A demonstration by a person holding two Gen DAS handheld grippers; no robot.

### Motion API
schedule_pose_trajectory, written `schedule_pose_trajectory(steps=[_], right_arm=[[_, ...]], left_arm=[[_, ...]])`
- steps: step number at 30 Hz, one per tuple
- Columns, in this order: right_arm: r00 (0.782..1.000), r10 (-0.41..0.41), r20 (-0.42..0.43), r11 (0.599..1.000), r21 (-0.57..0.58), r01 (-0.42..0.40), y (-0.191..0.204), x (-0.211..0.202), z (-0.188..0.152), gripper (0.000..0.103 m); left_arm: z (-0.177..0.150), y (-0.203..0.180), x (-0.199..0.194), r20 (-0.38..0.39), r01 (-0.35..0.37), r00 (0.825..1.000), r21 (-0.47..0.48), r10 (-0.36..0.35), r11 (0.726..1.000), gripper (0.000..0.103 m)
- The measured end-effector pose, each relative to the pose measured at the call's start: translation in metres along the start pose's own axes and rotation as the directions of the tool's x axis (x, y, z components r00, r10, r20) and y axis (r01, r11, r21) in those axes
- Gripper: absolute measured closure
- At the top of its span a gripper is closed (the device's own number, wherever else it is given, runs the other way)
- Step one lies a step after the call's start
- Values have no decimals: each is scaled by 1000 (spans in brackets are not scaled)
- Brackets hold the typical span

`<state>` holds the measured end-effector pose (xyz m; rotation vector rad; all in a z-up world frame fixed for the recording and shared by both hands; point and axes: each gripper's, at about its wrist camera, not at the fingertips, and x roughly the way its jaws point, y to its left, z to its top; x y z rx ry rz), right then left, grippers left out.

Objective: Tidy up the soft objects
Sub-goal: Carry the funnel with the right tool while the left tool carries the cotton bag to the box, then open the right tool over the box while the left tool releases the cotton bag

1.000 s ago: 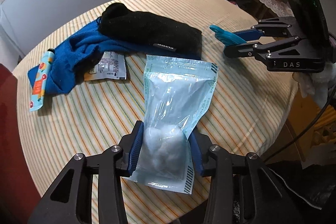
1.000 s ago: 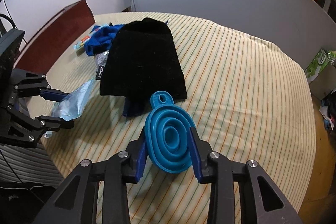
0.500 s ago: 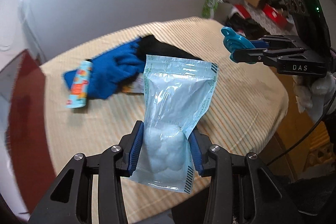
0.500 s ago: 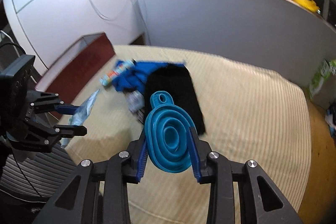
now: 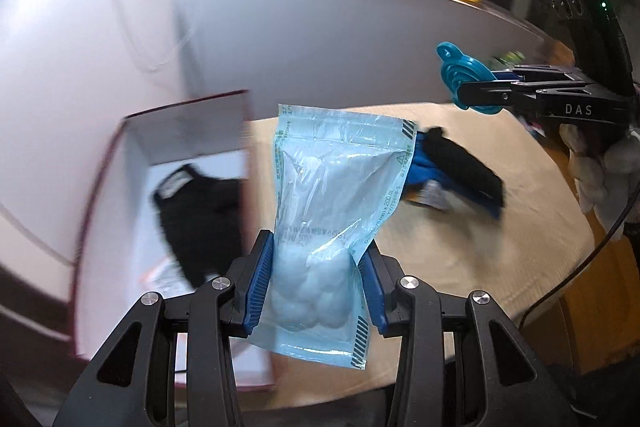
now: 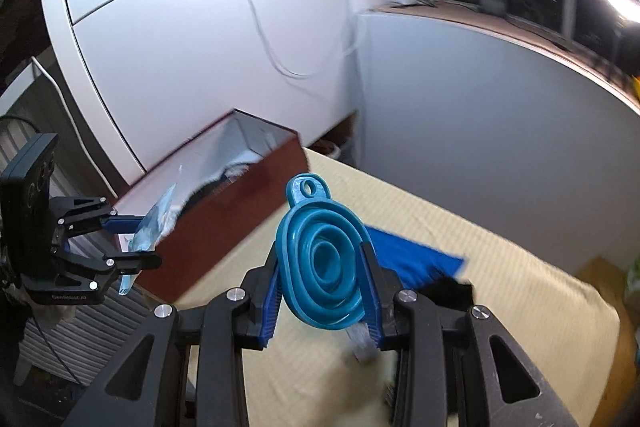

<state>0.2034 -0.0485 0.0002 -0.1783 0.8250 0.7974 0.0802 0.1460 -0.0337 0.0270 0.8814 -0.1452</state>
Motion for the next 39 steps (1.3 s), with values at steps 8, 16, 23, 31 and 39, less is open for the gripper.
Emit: schedule_pose_trajectory(steps=[8,16,23,31,39], right_arm=[[996,85,-35,994,-61,-88,54,62,47,71],[991,111,-70,987,-108,-118,93,127,86,71],[988,115,-107,985,-118,-127,104,167,102,70],[983,120,-138,982,-130,-139,118,195,105,67],[987,110,-115,980,-156,-127,125,191,106,33]], left_arm=[[-5,45,-2,-33,-136,991,-74,133,988,63],[-13,73,8,-67,-262,964,-112,256,959,63],[-13,87,17,-80,-300,953,-125,292,946,63],[-10,87,23,-86,-328,944,-118,319,937,56],[-6,84,22,-75,-347,937,-112,341,931,29]])
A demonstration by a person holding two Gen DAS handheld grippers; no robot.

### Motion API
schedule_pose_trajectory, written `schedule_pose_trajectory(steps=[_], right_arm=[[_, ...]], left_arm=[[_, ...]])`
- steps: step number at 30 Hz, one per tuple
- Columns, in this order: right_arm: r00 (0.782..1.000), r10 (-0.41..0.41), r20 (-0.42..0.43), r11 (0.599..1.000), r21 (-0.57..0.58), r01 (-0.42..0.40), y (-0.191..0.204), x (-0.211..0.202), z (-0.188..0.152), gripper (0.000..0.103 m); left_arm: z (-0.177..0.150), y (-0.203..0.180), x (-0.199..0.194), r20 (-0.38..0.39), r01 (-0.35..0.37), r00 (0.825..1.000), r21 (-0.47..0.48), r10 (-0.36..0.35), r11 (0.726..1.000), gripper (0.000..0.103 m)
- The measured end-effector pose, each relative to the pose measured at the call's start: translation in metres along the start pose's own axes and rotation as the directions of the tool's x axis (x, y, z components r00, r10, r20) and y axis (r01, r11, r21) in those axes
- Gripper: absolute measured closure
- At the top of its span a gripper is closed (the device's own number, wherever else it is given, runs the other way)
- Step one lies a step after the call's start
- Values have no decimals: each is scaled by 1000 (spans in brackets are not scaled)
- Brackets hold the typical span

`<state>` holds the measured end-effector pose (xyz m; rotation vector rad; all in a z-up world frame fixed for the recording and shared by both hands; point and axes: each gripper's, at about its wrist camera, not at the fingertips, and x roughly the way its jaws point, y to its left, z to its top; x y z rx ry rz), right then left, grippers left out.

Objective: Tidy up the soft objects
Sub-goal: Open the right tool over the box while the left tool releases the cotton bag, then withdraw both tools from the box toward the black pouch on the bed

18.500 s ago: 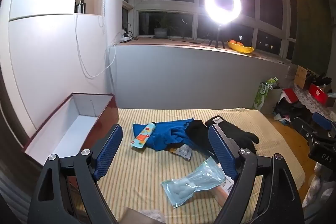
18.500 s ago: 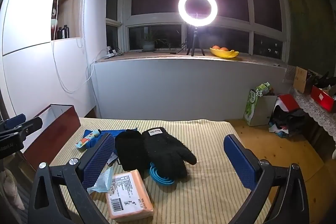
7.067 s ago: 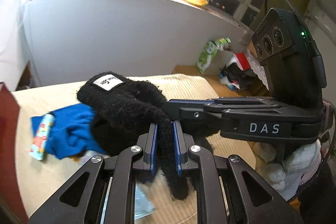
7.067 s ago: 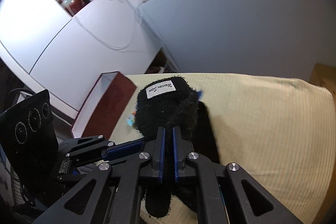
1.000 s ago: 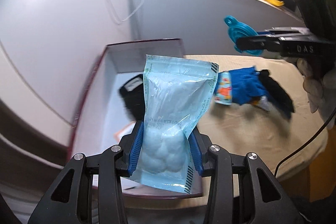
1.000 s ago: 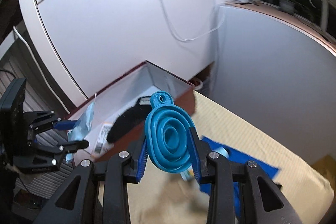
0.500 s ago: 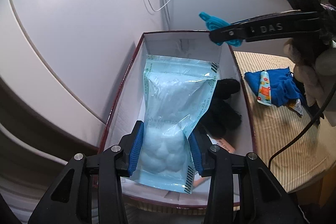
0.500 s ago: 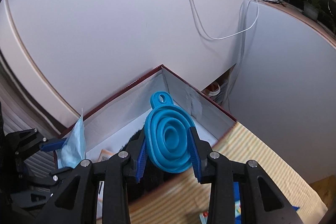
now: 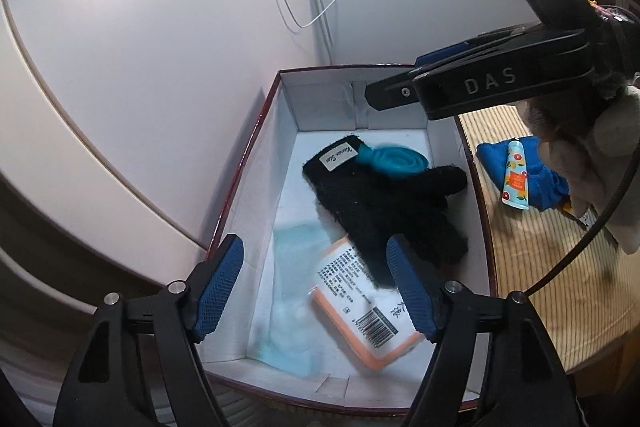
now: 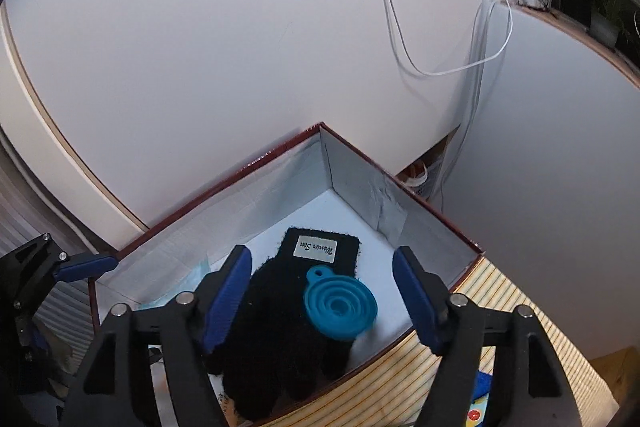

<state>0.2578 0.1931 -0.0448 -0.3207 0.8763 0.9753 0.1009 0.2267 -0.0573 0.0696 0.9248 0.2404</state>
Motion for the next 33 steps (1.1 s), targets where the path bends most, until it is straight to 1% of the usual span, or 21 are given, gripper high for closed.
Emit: schedule_pose_trajectory(steps=[6,11,15,18,23,26,29,33], right_arm=[[1000,-15,9,1000,3,15,-3,-12,-6,33],[1000,-26,11,1000,17,26,-14,-26,-14,33],[1000,-29,12,999,37,28,-27,-47,-24,33],[999,-47,20,998,45,46,-39,-71,-37,33],[997,-66,29,996,66,64,-66,-117,-65,33],[996,-84,35,990,117,79,-92,-148,-87,33],[995,-95,30,981,171,89,-117,-171,-112,33],[992,-128,6,965,231,123,-148,-192,-148,33]], left_arm=[[1,-1,-5,3,16,1000,-15,-15,1000,29],[0,-10,-14,17,24,1000,-7,-24,1000,29],[0,-20,-24,36,51,998,-3,-51,999,29],[-2,-30,-31,55,84,995,3,-84,996,29],[-5,-53,-38,65,164,984,15,-164,986,29],[-2,-74,-41,71,205,976,35,-207,978,29],[1,-94,-41,64,269,960,43,-271,962,29],[6,-126,-38,53,325,943,62,-328,944,29]])
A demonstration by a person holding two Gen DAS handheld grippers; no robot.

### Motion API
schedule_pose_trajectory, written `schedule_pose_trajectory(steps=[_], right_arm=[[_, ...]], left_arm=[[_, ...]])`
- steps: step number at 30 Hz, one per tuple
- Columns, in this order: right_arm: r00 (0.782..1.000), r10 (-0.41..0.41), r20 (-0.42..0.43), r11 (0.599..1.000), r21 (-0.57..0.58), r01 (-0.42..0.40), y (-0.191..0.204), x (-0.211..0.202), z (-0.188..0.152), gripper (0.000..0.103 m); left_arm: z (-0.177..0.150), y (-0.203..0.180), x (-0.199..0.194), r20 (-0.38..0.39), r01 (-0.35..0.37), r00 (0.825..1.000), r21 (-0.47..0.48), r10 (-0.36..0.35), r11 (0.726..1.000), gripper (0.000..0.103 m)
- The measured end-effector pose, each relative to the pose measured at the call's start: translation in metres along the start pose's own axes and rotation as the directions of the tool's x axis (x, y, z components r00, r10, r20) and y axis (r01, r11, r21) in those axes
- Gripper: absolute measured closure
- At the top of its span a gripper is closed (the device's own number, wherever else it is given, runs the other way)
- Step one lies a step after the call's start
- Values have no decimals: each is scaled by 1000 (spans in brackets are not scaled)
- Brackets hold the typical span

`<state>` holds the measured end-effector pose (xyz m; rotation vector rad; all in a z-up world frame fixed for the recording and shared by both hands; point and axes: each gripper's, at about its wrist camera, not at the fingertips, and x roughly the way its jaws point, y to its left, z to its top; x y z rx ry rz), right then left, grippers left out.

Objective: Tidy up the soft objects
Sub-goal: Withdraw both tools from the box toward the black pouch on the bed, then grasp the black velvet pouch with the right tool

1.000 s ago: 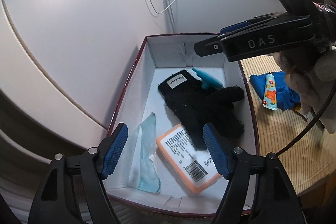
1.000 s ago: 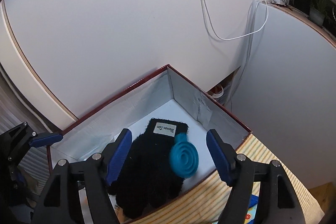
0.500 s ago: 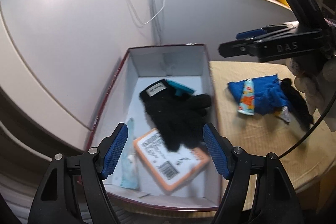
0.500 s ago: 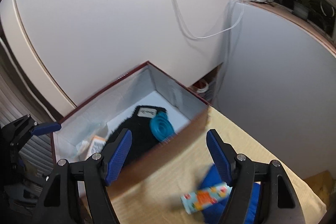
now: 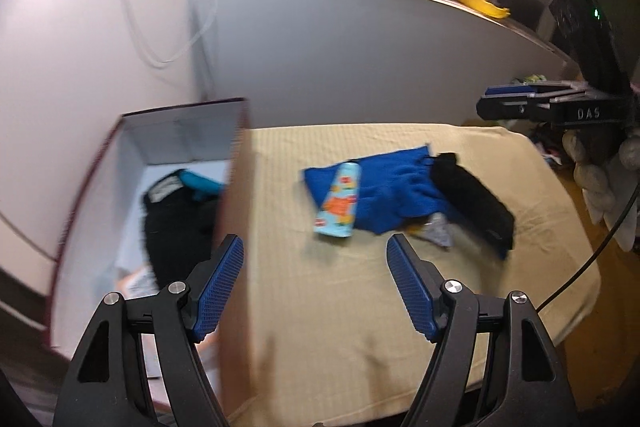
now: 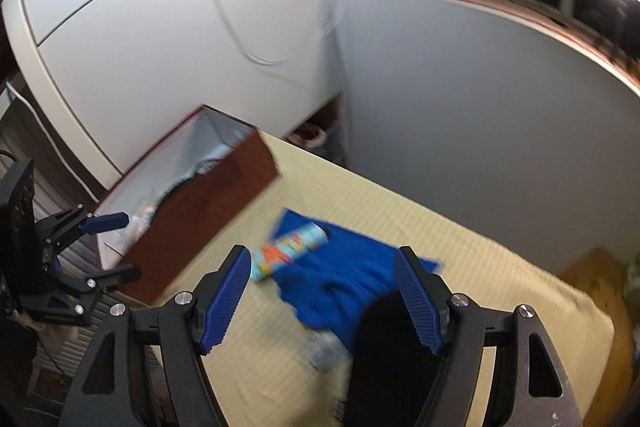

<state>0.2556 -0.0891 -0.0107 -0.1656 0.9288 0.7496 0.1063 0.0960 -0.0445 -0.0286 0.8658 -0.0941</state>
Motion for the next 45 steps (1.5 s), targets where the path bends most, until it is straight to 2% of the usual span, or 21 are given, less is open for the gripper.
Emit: schedule_pose_trajectory(steps=[9,17,26,31,35,43,45], right_arm=[[999,7,-52,987,161,2,-76,-5,-60,33],[993,90,-73,962,264,-68,-113,15,-97,33],[981,171,-89,941,311,-136,-125,46,-107,33],[971,224,-83,913,366,-179,-138,57,-113,33],[965,250,-82,899,389,-200,-144,60,-119,33],[946,313,-87,877,408,-253,-141,66,-123,33],[946,311,-87,879,405,-252,-139,68,-122,33]], left_arm=[[4,-69,36,-55,157,986,20,-156,987,29],[-1,-120,63,-99,257,962,16,-254,966,29],[-4,-154,100,-171,294,943,24,-286,955,31],[-2,-163,113,-197,313,933,22,-303,950,39],[0,-172,123,-215,318,929,38,-303,947,46],[7,-185,130,-213,324,928,57,-306,944,46],[11,-185,130,-209,328,928,61,-310,943,47]])
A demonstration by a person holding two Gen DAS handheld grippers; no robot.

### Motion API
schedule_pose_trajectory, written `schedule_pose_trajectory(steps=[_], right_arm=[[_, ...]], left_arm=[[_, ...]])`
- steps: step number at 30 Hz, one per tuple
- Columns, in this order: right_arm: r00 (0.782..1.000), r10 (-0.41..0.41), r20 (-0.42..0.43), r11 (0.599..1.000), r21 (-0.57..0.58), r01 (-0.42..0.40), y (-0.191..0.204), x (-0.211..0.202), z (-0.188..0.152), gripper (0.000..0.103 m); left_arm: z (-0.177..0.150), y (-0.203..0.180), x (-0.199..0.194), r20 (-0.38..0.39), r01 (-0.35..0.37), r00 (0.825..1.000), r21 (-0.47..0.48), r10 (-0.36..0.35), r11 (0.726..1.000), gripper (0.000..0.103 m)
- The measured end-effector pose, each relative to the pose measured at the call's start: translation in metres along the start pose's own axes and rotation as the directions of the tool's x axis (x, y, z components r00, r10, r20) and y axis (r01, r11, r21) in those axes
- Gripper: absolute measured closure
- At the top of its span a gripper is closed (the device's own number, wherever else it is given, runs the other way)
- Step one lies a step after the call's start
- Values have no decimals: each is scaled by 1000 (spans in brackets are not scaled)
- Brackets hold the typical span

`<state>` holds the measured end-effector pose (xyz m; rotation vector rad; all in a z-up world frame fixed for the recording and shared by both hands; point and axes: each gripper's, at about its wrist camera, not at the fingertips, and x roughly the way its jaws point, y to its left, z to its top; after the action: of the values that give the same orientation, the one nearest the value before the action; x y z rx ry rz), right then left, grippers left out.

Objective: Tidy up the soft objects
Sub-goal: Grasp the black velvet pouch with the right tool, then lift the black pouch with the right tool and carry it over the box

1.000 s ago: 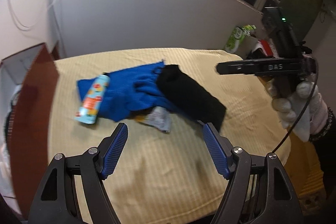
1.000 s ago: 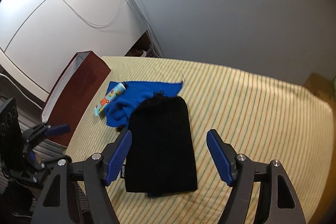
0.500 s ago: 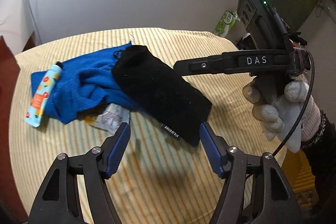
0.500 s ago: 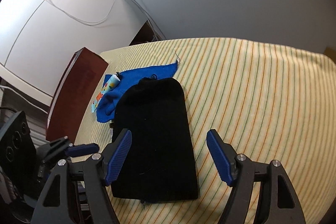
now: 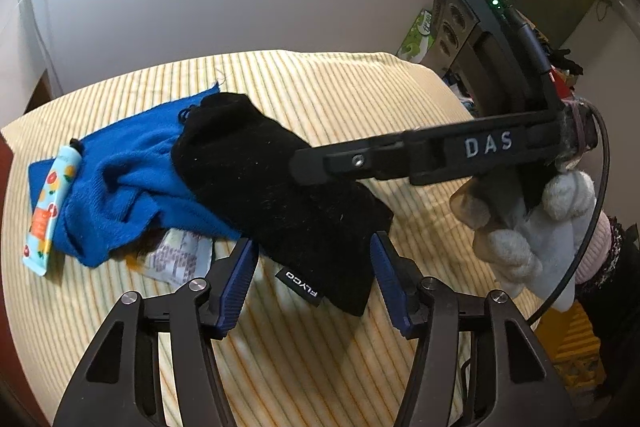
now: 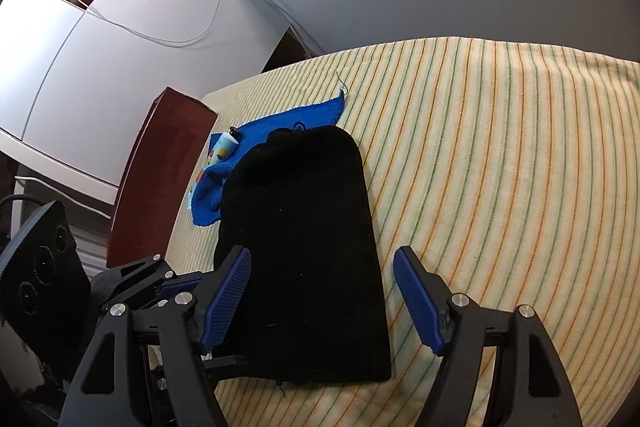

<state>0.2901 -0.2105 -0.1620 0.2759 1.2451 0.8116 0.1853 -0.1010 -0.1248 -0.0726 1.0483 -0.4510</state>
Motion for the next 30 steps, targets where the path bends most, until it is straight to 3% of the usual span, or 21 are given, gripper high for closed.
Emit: schedule_pose_trajectory(steps=[5,9,14,23,30], right_arm=[[1000,13,0,1000,8,-13,1,2,2,33],[997,72,-12,997,42,-72,-4,2,1,33],[997,77,-23,997,28,-77,2,6,0,33],[994,111,1,994,23,-111,12,-6,-4,39],[997,68,33,997,-28,-67,34,-24,-8,41]], left_arm=[[8,-5,4,14,-31,999,35,30,999,47],[12,-1,10,5,-14,1000,24,14,1000,47],[12,1,22,-4,-8,1000,27,8,1000,48],[13,5,-1,80,61,995,24,-63,998,53],[9,1,-23,124,70,989,45,-75,996,53]])
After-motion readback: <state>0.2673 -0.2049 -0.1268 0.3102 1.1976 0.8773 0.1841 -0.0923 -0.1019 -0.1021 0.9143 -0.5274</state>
